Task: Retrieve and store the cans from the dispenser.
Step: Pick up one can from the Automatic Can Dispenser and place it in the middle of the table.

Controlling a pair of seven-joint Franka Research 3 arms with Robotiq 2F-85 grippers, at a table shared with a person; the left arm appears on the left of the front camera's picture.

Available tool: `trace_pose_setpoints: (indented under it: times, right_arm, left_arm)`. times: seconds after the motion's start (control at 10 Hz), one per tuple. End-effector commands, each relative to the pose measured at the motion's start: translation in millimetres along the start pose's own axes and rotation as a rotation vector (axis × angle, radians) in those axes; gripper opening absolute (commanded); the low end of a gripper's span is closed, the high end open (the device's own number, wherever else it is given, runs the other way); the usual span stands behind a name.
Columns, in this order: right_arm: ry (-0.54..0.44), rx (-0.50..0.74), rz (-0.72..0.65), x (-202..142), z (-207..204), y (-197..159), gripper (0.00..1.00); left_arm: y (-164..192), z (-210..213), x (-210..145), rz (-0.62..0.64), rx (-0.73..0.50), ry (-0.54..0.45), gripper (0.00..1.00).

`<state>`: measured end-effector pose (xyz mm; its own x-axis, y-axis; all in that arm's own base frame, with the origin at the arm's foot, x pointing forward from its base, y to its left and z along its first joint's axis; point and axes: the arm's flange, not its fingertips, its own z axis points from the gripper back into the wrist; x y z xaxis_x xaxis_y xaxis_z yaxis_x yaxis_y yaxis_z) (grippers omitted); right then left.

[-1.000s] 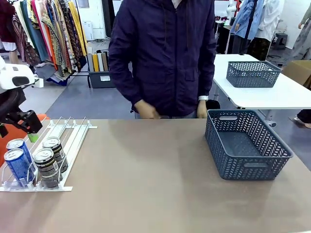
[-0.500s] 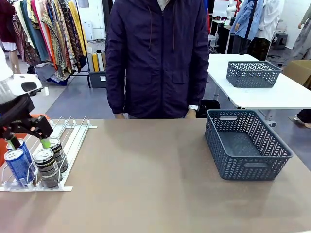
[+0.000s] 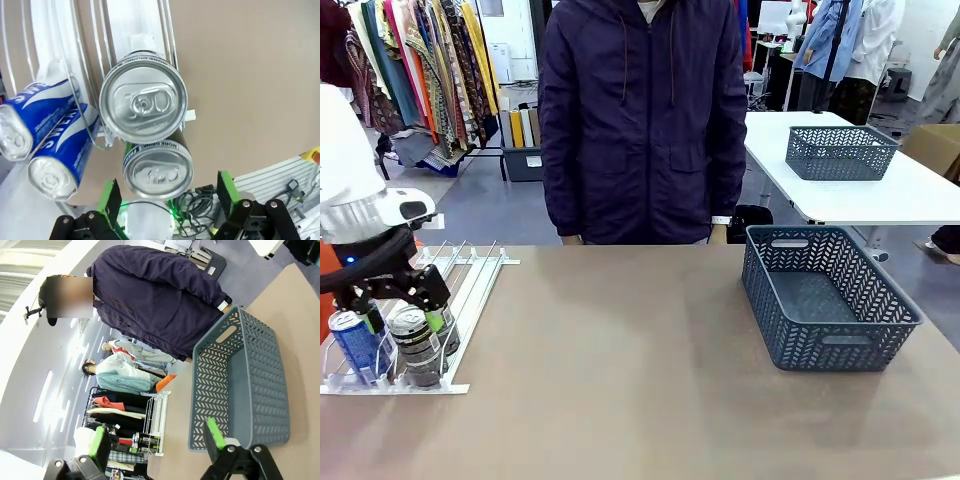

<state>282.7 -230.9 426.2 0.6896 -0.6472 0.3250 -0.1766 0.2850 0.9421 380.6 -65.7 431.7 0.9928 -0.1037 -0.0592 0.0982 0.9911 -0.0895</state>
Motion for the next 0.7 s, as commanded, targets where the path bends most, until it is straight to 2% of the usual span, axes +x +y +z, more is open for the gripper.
trace_pose_setpoints:
  times: [0.0, 0.6]
  right_arm:
    - [-0.008, 0.016, -0.012, 2.2, 0.6, 4.4, 1.0]
    - [-0.008, 0.016, -0.012, 2.2, 0.6, 4.4, 1.0]
  left_arm:
    - [-4.0, -2.5, 9.2, 0.015, -0.004, 0.012, 1.0]
    - [-4.5, -10.7, 17.9, 0.047, 0.005, 0.022, 1.0]
